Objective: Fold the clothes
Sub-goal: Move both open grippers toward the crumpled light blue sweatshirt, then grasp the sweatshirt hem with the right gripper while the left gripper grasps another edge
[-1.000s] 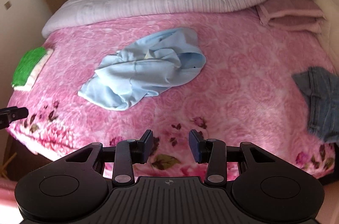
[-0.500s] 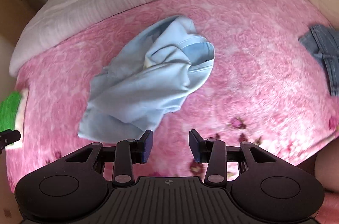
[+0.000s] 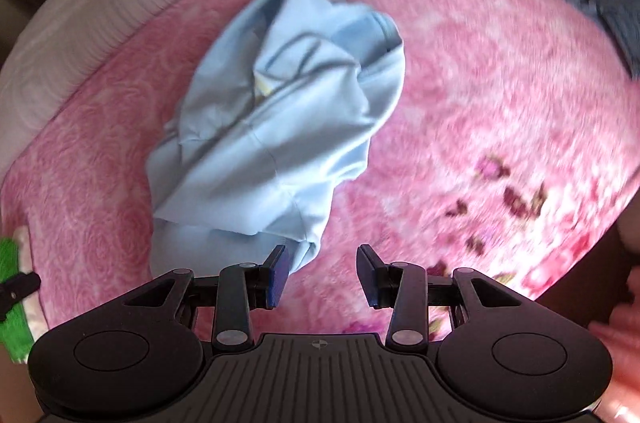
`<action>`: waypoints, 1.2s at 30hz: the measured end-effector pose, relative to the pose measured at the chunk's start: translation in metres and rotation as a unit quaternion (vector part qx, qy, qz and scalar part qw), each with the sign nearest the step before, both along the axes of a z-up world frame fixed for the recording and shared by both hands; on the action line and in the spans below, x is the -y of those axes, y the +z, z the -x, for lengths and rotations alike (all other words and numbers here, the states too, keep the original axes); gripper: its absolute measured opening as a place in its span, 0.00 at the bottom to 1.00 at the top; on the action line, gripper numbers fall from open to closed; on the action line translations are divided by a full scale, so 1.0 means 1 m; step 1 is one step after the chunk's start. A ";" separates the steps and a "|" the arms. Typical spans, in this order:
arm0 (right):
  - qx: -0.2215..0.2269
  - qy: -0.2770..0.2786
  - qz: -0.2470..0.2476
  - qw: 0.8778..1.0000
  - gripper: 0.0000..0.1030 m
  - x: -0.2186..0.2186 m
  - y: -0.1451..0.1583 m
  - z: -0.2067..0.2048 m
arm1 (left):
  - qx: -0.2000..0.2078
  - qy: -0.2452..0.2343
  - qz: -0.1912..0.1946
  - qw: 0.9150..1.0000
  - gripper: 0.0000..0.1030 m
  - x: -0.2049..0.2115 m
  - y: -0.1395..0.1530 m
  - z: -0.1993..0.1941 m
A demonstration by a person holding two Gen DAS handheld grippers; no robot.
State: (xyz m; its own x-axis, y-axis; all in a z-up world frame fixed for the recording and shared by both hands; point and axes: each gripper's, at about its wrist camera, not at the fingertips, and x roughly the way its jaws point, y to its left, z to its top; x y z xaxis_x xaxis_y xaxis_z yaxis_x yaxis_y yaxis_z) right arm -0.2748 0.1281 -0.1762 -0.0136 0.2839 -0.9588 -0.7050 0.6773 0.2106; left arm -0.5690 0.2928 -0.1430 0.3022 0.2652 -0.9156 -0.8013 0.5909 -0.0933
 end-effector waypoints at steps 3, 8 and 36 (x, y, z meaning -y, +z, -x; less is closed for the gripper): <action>-0.015 -0.023 0.009 1.000 0.40 -0.009 -0.018 -0.002 | -0.001 -0.006 0.011 1.000 0.29 -0.011 -0.015 -0.004; -0.041 -0.056 0.007 0.998 0.40 -0.036 -0.042 -0.005 | 0.007 -0.005 0.020 1.000 0.29 -0.035 -0.034 -0.007; -0.055 -0.172 0.009 0.983 0.08 -0.148 -0.151 -0.037 | -0.025 0.051 0.039 0.998 0.29 -0.092 -0.088 0.003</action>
